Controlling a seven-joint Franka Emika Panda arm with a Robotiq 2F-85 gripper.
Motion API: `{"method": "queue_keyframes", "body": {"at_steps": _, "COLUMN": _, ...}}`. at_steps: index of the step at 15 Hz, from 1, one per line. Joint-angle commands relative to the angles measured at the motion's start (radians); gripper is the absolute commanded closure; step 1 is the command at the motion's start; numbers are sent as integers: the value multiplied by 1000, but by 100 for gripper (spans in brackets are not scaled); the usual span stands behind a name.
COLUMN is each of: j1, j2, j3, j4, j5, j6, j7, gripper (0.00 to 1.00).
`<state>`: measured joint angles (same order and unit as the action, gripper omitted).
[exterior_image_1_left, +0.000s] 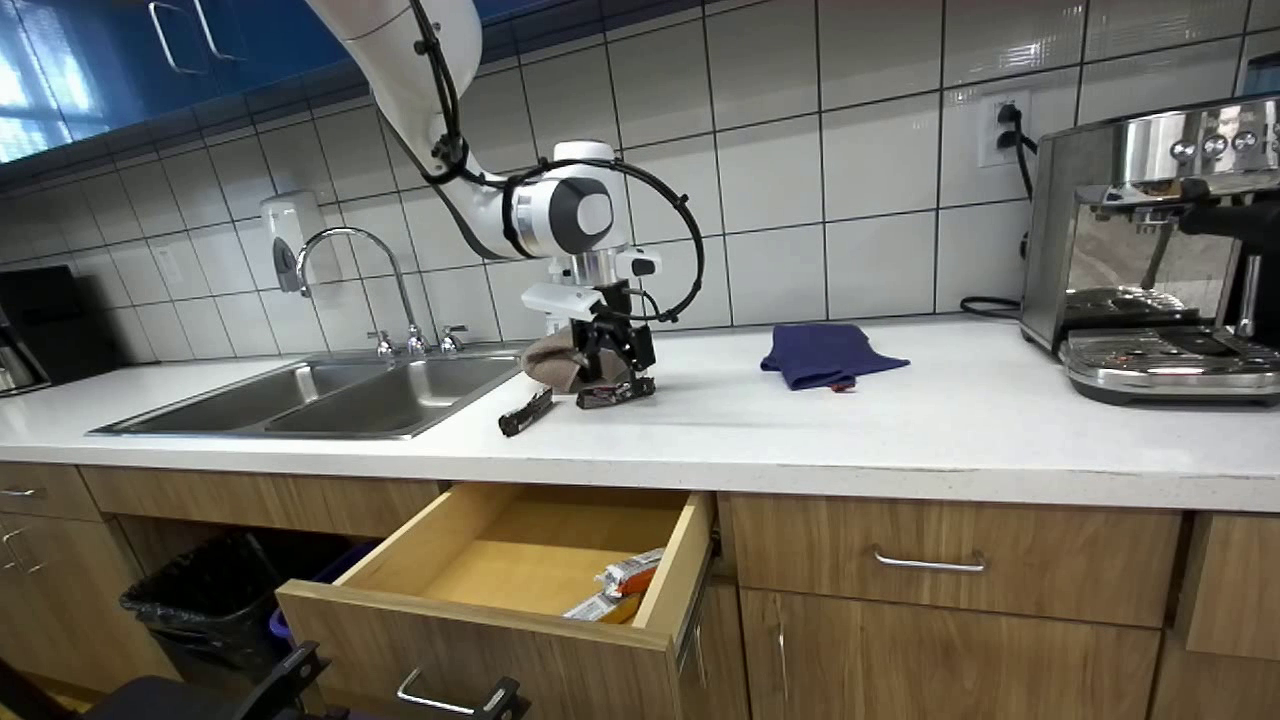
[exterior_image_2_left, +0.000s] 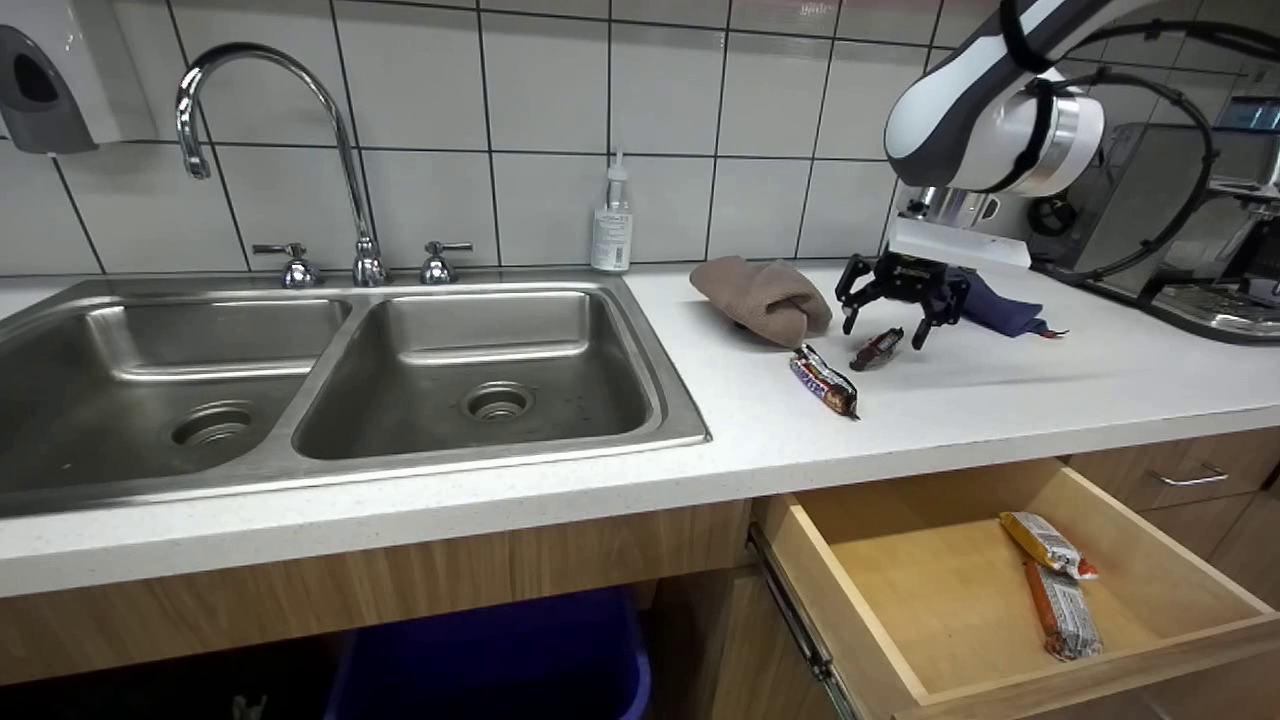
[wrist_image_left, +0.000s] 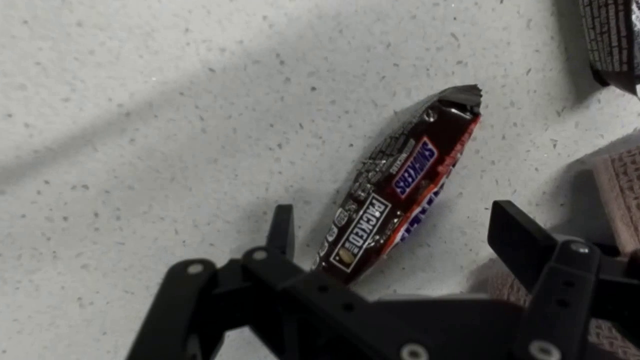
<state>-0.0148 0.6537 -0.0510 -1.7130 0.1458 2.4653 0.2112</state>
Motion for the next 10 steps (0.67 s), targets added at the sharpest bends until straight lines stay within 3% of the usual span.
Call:
{"method": "queue_keyframes", "body": {"at_steps": 1, "j1": 3, "j2": 59, "j3": -5, "j4": 106, "j5": -9, "j6": -74, "j7": 28, "gripper": 0}}
{"method": "queue_keyframes", "body": {"at_steps": 10, "j1": 5, "j2": 127, "j3": -8, "j4": 208, "j5": -13, "j6": -133, "j7": 34, "gripper": 0}}
